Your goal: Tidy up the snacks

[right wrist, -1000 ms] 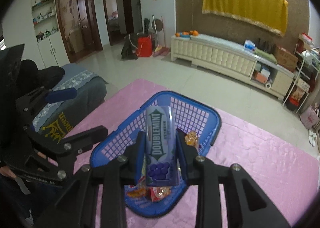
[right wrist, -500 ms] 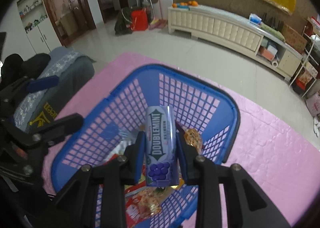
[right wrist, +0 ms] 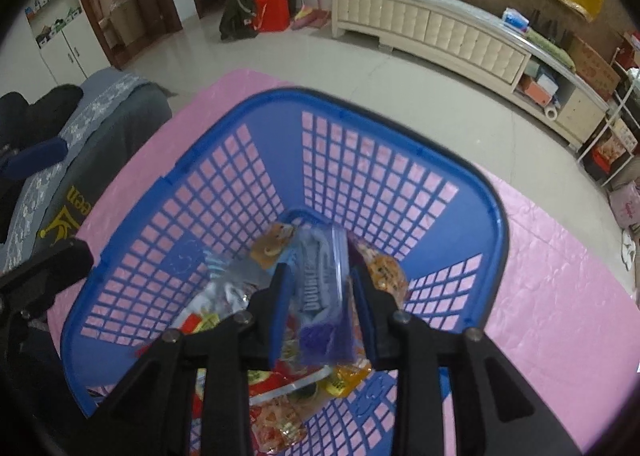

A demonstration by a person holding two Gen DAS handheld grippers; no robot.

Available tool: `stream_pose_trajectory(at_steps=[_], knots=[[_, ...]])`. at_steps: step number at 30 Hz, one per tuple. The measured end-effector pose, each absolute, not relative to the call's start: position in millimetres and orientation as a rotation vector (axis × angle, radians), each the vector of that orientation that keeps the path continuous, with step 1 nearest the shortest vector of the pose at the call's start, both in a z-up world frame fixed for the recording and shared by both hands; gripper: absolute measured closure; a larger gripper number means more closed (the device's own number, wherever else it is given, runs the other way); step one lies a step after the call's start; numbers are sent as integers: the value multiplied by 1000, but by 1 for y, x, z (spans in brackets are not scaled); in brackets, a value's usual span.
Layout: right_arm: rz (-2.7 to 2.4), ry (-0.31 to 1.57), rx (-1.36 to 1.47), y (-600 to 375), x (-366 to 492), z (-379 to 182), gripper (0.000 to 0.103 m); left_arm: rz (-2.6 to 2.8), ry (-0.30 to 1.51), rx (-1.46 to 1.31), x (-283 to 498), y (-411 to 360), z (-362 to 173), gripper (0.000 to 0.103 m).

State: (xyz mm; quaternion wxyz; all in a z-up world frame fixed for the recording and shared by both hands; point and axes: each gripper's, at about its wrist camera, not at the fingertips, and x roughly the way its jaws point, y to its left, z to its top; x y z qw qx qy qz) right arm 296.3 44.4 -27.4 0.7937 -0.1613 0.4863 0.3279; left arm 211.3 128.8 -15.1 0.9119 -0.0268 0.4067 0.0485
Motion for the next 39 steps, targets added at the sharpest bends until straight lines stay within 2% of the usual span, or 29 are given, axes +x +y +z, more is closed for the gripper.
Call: stream_pose_trajectory(at_steps=[2,4,12,25,29,34,39], knots=[[717,1048,-334,41,296,-24,55,96,837,-71,208,131,-15,0],[721,1025,-328,37,293,-19,51,94,831,-68,203,130,-14,0],[710,910,-258,-1,257,0,50,91,775,-53,176,111,-6,0],[557,775,-106,-85,160,28,50,57,666,-142,90,52,9,0],[512,742,-66,-105,136,30,36,46,641,-169,63,36,8,0],[491,703,-37,-118,109,41,28,47,588,-144,37,16,21,0],[489,626,-58,-126,77,61,13,41,523,-99,14,-1,40,0]])
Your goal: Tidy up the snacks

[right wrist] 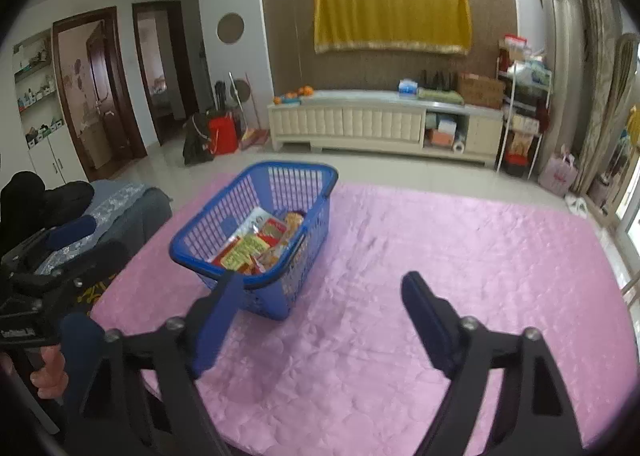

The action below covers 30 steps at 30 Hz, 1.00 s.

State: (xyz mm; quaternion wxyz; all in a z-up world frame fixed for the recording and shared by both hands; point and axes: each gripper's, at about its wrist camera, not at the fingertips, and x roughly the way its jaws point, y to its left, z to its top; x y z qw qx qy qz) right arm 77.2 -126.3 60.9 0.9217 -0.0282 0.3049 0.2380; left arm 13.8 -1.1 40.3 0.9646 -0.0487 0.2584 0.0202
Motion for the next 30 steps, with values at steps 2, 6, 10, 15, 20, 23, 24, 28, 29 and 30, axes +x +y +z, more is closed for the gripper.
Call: stream_pose_trajectory(at_steps=[2,6,10,15,20,23,24,28,29,30], knots=[[485,599,-59,-129,67,70,6,28,499,-89,4,-7,48,0],[478,548,-66,-137,46,85,0,-18,463,-92,-14,-16,61,0],[440,503,-59,-144,30,96,0,-34,435,-85,-27,-23,72,0],[384,472,-81,-147,14,108,0,-13,401,-56,-37,-29,80,0],[374,453,-73,-151,2,116,0,-23,379,-48,-48,-32,87,0],[358,430,-67,-155,-6,119,0,-24,370,-47,-51,-34,89,0],[347,416,-77,-154,-9,120,0,-25,366,-47,-51,-35,89,0],[362,410,-79,-150,-15,121,0,-26,356,-42,-54,-38,91,0],[367,410,-77,-149,-15,120,0,-28,355,-41,-54,-38,92,0],[369,410,-78,-148,-16,120,0,-30,356,-42,-55,-38,92,0]])
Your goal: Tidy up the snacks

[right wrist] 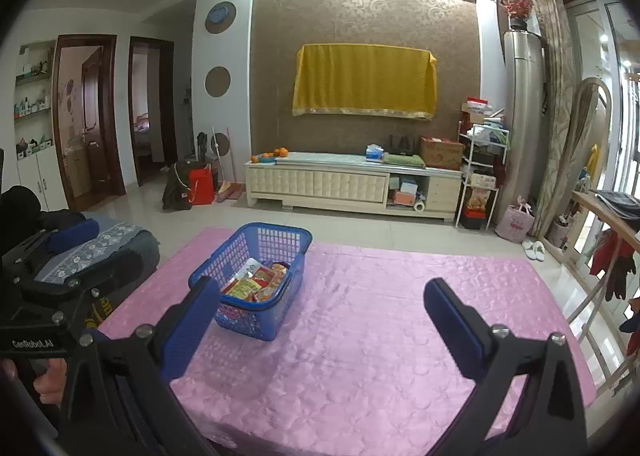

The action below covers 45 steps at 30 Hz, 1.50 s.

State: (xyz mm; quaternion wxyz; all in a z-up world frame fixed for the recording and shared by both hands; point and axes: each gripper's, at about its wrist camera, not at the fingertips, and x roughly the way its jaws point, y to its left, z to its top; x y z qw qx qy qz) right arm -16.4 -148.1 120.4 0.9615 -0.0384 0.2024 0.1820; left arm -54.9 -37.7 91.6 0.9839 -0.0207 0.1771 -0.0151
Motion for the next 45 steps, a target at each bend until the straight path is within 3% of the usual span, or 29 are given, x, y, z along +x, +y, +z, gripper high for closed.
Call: stream_pose_trajectory(at_steps=[45], knots=[[375,478,-57,-142,-25,117,0,-40,384,-13,-60,-38,87,0]])
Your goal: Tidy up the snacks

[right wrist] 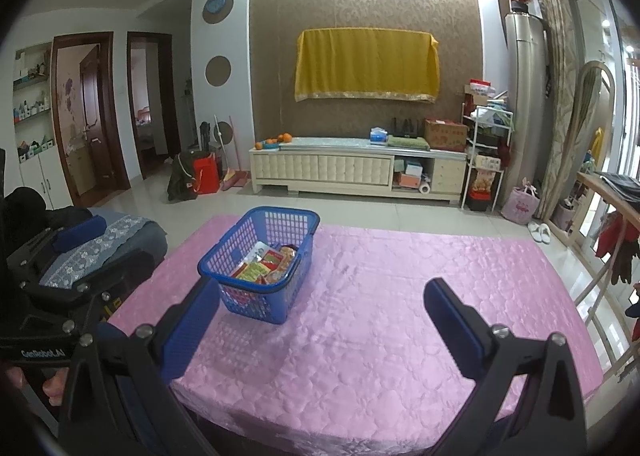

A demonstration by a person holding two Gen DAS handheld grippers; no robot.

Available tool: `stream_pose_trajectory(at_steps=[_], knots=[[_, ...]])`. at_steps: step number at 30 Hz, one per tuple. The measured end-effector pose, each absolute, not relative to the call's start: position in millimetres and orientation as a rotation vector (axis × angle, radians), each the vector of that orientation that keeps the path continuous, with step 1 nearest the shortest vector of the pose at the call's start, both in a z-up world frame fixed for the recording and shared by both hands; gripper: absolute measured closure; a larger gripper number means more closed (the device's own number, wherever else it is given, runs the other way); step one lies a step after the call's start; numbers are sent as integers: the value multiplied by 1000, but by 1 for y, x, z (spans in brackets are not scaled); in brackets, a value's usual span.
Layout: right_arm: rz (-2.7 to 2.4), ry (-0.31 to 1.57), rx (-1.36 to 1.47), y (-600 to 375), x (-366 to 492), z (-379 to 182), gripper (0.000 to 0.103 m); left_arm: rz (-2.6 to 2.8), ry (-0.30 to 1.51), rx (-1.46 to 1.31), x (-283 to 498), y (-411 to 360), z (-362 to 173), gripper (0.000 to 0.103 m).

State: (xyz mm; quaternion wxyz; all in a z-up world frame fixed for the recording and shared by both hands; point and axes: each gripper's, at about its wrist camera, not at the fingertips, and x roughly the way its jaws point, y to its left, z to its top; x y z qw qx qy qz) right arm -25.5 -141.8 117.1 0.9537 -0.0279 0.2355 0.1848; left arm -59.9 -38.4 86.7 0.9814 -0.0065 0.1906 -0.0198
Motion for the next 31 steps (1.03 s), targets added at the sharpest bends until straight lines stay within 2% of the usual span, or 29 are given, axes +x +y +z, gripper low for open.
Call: stream_pose_trajectory(at_steps=[31], knots=[[369,504,-48,-145,-24,112,0,-78,376,24,-65,-46,87,0]])
